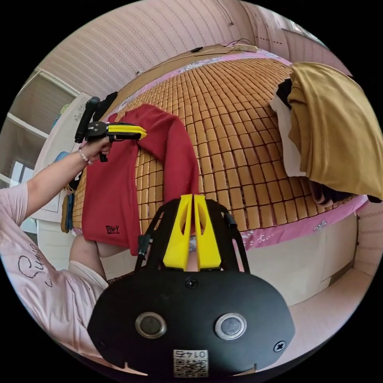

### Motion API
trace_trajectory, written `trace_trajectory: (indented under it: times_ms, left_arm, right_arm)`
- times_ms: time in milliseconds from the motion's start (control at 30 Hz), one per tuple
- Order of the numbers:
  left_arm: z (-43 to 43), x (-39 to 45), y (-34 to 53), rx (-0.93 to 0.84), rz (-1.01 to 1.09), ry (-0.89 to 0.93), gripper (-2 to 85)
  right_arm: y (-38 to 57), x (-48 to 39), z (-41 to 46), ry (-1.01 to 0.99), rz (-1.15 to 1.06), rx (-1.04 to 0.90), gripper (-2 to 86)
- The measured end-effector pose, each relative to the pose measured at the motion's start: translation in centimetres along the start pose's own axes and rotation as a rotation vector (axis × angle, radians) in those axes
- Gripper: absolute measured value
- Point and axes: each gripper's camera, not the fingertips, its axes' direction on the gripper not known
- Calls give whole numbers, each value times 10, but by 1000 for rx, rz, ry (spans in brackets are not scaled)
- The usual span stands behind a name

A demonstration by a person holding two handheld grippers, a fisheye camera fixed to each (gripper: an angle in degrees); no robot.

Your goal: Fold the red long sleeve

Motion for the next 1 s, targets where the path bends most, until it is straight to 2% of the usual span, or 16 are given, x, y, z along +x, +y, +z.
trace_trajectory:
  times_ms: [100,267,433,567,867,1000]
  left_arm:
    - [-12,-3,0,53,7,65,43]
    - [-30,5,-1,100,38,69,44]
    - [-28,30,3,94,95,169,42]
    - [-3,54,6,13,136,188,40]
    - [-5,48,12,39,-23,305,46]
    - [-62,23,70,161,-74,376,52]
  right_arm:
    - [-8,15,-25,121,-9,67,-5]
    - [-19,39,-35,255,69,157,-1]
    - [-30,21,15,145,27,115,-2]
    - [-45,11,81,366,-13,5,-8]
    - [-55,21,114,466,55,24,-9]
    - [-53,18,123,483,122,41,-6]
